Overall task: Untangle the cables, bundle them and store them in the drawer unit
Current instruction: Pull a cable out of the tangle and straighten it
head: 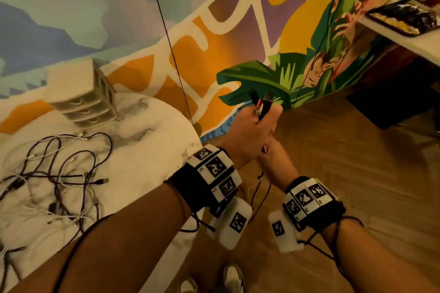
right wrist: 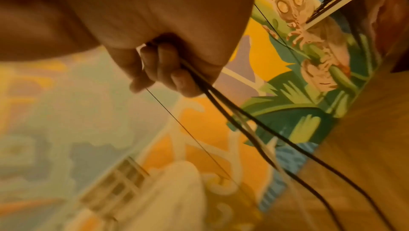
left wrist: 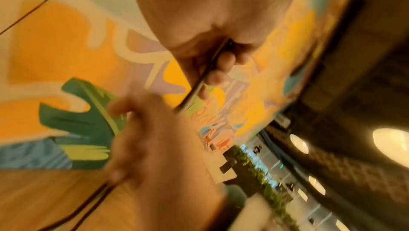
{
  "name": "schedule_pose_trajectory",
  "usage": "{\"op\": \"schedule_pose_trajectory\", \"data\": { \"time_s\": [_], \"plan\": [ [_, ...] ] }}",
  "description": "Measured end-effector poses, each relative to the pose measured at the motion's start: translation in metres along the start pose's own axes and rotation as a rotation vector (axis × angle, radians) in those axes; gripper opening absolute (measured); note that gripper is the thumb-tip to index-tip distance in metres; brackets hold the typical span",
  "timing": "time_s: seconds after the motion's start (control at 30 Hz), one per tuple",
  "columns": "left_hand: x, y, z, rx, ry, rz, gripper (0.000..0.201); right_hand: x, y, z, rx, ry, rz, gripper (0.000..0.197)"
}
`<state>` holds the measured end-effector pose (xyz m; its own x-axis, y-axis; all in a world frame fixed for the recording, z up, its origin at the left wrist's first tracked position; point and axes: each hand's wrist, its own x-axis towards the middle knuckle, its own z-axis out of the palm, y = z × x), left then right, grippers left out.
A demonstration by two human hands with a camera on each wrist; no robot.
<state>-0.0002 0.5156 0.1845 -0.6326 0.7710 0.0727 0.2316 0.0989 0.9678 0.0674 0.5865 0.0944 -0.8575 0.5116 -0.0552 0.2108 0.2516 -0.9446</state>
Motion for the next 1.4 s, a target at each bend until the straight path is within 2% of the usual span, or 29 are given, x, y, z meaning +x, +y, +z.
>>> {"op": "schedule_pose_trajectory", "data": {
  "time_s": [0.07,0.2,0.27,0.33,0.4,0.5,0.57,0.8,0.87,0.93,0.97,1.03,1.07,1.1,1.17,1.2,1.27,1.4],
  "plan": [
    [0.003,0.012,-0.011,0.084,0.054,0.063,0.041,0.003,0.033,0.005,-0.083,-0.020,0.097,0.035],
    [0.002,0.035,-0.042,0.571,0.060,0.363,0.038,-0.003,0.115,-0.004,-0.227,0.010,0.492,0.036],
    [-0.001,0.048,-0.056,0.683,0.103,0.495,0.041,-0.007,0.132,-0.013,-0.239,0.050,0.617,0.039],
    [-0.004,0.052,-0.068,0.689,0.153,0.610,0.032,-0.004,0.137,-0.023,-0.257,0.120,0.605,0.035],
    [-0.004,0.051,-0.077,0.733,0.171,0.642,0.023,-0.001,0.136,-0.034,-0.371,0.170,0.580,0.024],
    [-0.004,0.046,-0.082,0.883,0.140,0.636,0.032,-0.003,0.146,-0.041,-0.564,0.038,0.710,0.033],
    [-0.005,0.044,-0.082,0.966,0.096,0.653,0.033,-0.005,0.152,-0.041,-0.658,-0.042,0.740,0.038],
    [-0.001,0.044,-0.089,1.074,0.167,0.720,0.034,-0.004,0.157,-0.047,-0.711,-0.105,0.768,0.032],
    [-0.003,0.038,-0.080,1.018,0.185,0.690,0.036,-0.003,0.158,-0.044,-0.734,-0.148,0.759,0.031],
    [-0.007,0.025,-0.067,0.804,0.178,0.574,0.028,-0.003,0.155,-0.038,-0.801,-0.264,0.740,0.034],
    [-0.009,0.018,-0.060,0.632,0.155,0.468,0.026,-0.001,0.149,-0.034,-0.845,-0.317,0.691,0.038],
    [-0.015,0.009,-0.045,0.230,0.082,0.171,0.038,0.003,0.125,-0.024,-0.818,-0.357,0.449,0.050],
    [-0.018,0.002,-0.037,0.091,0.050,0.036,0.042,0.003,0.104,-0.018,-0.694,-0.359,0.322,0.058],
    [-0.021,-0.005,-0.028,0.020,0.024,-0.073,0.043,0.003,0.082,-0.014,-0.464,-0.351,0.232,0.063],
    [-0.024,-0.021,-0.016,-0.043,-0.013,-0.197,0.043,0.000,0.036,-0.007,0.087,-0.414,0.132,0.057],
    [-0.026,-0.029,-0.010,-0.042,-0.029,-0.197,0.046,-0.001,0.019,-0.005,0.276,-0.462,0.107,0.052],
    [-0.028,-0.042,-0.005,0.054,-0.015,-0.164,0.043,0.000,0.000,0.001,0.450,-0.463,0.148,0.044],
    [-0.025,-0.044,-0.013,0.204,0.202,-0.089,0.021,-0.002,-0.023,0.016,0.382,-0.361,0.146,0.014]
  ]
}}
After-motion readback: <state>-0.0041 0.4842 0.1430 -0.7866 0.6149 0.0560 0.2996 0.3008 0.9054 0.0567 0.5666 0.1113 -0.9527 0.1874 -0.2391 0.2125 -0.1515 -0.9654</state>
